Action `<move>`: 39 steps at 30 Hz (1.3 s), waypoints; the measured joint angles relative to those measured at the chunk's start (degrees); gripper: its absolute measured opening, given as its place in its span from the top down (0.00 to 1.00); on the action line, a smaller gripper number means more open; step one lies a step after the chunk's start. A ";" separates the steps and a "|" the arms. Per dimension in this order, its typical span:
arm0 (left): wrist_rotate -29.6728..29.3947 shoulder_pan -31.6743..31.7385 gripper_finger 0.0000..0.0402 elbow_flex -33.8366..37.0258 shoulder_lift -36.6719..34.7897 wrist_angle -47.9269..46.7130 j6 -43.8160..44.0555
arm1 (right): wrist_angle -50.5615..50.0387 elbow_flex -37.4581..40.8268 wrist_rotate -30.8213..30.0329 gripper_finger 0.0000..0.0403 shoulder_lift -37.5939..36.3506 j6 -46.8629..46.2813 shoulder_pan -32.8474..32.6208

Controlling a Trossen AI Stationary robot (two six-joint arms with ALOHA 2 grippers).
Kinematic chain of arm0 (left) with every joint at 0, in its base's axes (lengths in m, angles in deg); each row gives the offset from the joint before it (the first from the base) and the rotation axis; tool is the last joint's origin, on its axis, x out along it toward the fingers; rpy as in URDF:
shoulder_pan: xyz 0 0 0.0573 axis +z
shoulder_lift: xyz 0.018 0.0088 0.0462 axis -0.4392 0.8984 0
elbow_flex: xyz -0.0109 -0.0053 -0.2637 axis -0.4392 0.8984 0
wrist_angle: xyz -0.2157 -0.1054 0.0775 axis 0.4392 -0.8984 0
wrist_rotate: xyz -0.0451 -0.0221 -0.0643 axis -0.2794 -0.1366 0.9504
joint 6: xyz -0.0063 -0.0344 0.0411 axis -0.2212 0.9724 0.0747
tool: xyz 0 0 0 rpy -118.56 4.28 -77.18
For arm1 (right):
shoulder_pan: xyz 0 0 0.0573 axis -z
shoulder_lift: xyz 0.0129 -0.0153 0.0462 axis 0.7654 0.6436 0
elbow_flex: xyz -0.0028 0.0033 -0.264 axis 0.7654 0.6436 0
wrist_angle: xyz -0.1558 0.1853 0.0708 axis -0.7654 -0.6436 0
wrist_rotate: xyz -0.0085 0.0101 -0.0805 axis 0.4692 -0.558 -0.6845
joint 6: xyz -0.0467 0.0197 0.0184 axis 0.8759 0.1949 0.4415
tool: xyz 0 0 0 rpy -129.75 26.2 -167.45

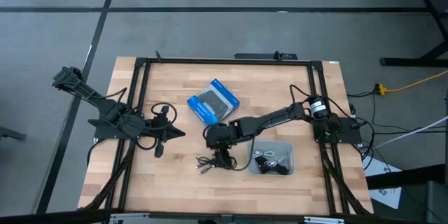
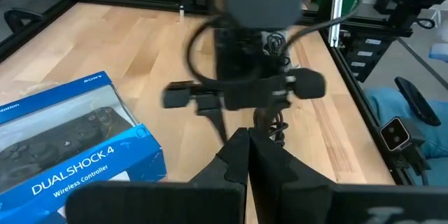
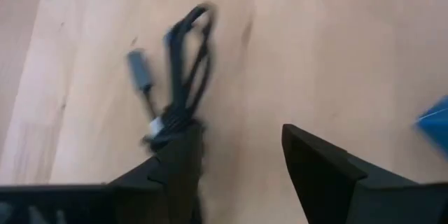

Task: Pick and place USB-C Cables
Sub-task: Put the black usb cable into the gray bin

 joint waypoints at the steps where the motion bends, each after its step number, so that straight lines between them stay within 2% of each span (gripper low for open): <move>1: 0.01 0.00 1.00 0.00 0.01 -0.02 0.00 | -0.76 0.02 -0.08 0.50 0.00 0.15 -0.58; 13: -0.01 0.00 1.00 0.00 0.01 -0.05 2.66 | -0.79 0.02 -8.36 0.50 0.00 3.20 -5.89; 24: 0.01 0.00 1.00 0.00 0.01 -0.07 2.97 | -0.72 0.02 -6.33 0.50 0.00 1.45 -6.62; 34: -0.01 0.00 1.00 0.00 0.01 -0.11 2.84 | 1.69 -0.34 -6.58 0.50 6.57 0.12 -6.84; 39: 0.01 0.00 1.00 0.00 0.01 -0.35 2.82 | 2.18 -0.27 -6.93 0.53 6.80 -0.01 -6.84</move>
